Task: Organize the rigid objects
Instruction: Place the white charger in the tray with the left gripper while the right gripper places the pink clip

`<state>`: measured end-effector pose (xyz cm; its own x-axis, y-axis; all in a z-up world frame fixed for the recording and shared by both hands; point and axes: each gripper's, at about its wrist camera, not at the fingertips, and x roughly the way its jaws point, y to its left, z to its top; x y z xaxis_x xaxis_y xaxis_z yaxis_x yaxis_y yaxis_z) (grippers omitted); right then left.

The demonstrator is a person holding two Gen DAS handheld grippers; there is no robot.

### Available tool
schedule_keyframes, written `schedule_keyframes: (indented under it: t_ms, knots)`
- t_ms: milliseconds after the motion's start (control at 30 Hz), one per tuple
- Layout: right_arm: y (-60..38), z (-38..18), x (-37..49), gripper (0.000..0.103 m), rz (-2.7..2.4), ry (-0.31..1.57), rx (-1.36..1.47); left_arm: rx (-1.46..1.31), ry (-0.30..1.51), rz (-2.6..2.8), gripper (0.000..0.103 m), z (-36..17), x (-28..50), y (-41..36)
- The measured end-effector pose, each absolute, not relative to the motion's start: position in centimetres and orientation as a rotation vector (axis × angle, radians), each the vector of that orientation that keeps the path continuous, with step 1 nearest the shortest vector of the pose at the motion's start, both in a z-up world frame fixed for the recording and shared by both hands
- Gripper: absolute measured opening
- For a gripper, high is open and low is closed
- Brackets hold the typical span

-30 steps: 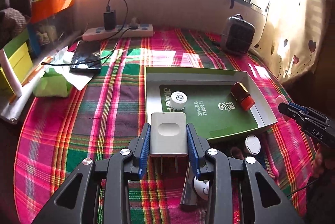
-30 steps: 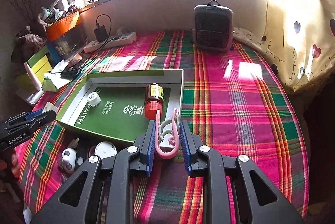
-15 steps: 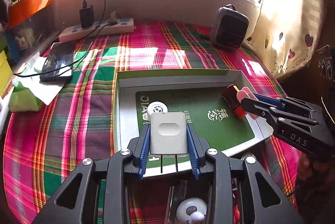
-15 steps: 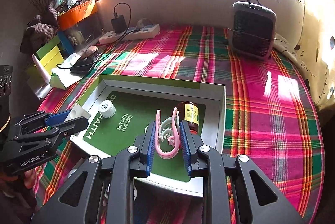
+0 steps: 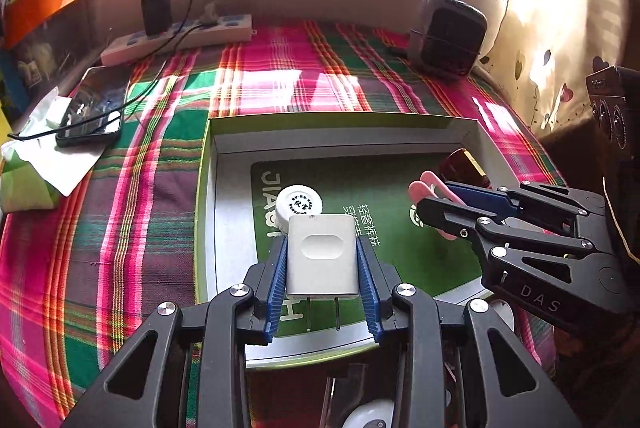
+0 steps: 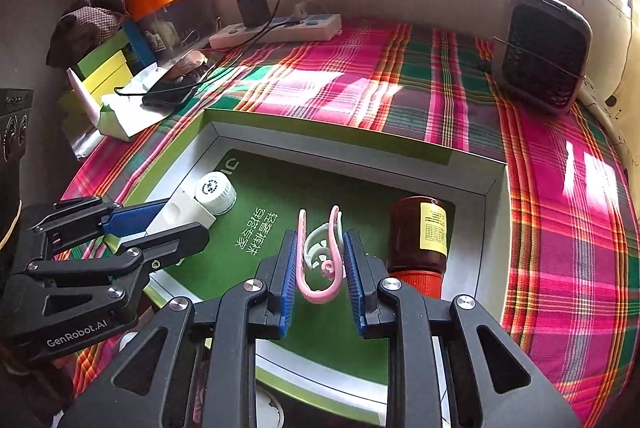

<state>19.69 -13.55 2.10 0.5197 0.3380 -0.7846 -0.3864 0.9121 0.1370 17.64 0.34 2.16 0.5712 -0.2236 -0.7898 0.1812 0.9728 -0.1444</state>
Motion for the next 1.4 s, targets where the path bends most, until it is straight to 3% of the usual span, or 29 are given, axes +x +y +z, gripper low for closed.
schedule_keyframes:
  t_ms: [1033, 1233, 1400]
  knots:
    - [-13.7, 1.2, 20.2, 0.024, 0.422, 0.937, -0.050, -0.006, 0.952, -0.218, 0.032, 1.4, 18.1, -0.1]
    - [-14.2, 1.4, 20.1, 0.035, 0.409, 0.924, -0.027, -0.011, 0.949, -0.220, 0.033, 1.5, 17.9, -0.1]
    - [-14.5, 1.8, 19.7, 0.037, 0.401, 0.909, -0.016, -0.033, 0.949, -0.228, 0.035, 1.6, 17.5, 0.0]
